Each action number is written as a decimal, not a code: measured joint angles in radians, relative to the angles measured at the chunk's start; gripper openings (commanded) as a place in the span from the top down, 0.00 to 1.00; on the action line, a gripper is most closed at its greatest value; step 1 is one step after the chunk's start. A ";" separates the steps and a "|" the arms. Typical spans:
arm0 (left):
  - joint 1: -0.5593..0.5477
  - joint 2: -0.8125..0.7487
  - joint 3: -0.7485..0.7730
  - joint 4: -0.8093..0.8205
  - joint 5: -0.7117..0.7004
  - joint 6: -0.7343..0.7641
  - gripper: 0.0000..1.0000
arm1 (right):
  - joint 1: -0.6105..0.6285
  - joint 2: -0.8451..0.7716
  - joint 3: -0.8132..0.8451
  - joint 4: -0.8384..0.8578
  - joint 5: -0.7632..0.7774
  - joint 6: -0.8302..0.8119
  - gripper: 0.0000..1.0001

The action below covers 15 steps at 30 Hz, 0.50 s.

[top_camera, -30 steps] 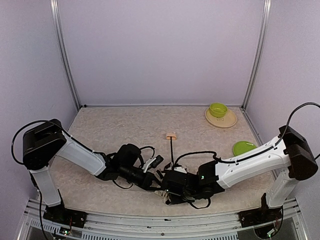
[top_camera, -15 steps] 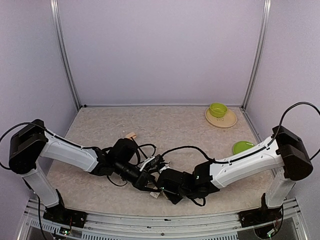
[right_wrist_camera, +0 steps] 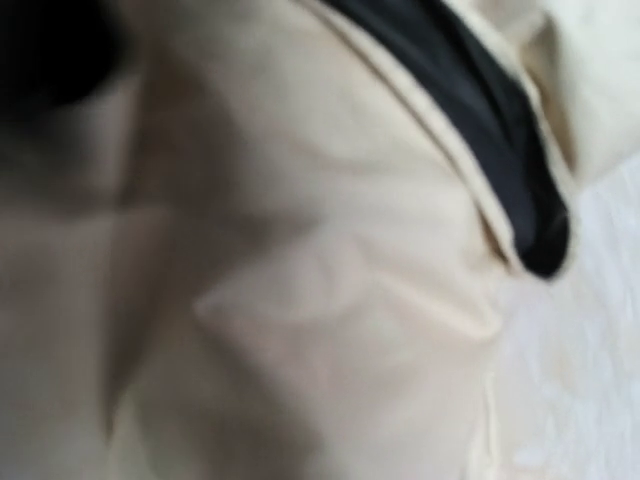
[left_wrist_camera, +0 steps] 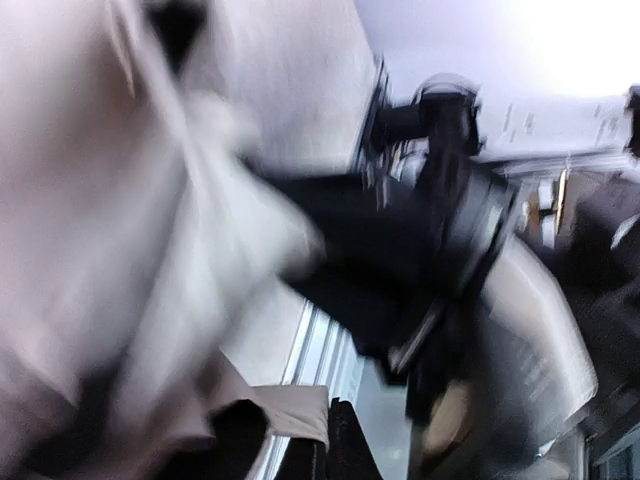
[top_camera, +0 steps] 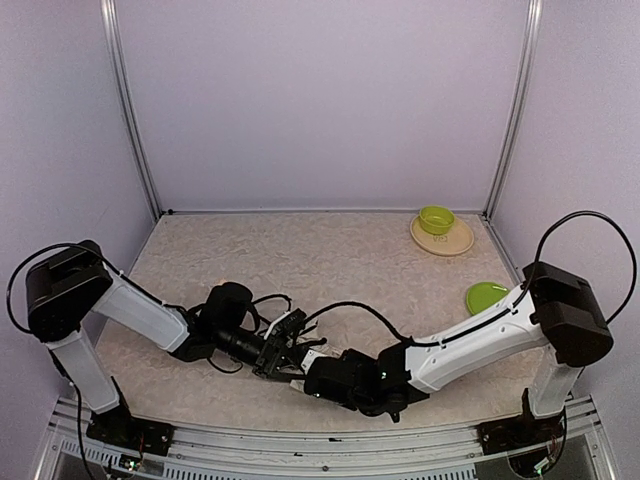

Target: Put away the umbrella

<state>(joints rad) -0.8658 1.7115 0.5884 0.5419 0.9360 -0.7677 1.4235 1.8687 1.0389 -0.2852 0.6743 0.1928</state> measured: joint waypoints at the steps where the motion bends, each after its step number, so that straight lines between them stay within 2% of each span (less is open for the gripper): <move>1: 0.020 0.009 -0.024 0.067 -0.006 -0.045 1.00 | 0.009 0.000 -0.006 0.013 0.002 -0.042 1.00; 5: 0.074 0.017 -0.043 0.253 -0.024 -0.154 1.00 | 0.060 -0.006 -0.028 0.098 -0.020 -0.135 1.00; 8: 0.069 0.017 -0.071 0.328 -0.019 -0.220 1.00 | 0.060 -0.037 -0.074 0.157 -0.054 -0.169 1.00; 11: 0.063 0.017 -0.066 0.331 -0.019 -0.236 1.00 | 0.060 -0.051 -0.087 0.176 -0.074 -0.196 1.00; 15: 0.026 0.051 0.024 0.230 -0.023 -0.203 1.00 | 0.058 -0.016 -0.051 0.169 -0.064 -0.241 1.00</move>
<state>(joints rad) -0.8398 1.7622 0.6128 0.7719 0.9134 -0.9703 1.4815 1.8530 0.9874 -0.1165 0.6102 -0.0483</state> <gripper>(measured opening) 0.014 0.063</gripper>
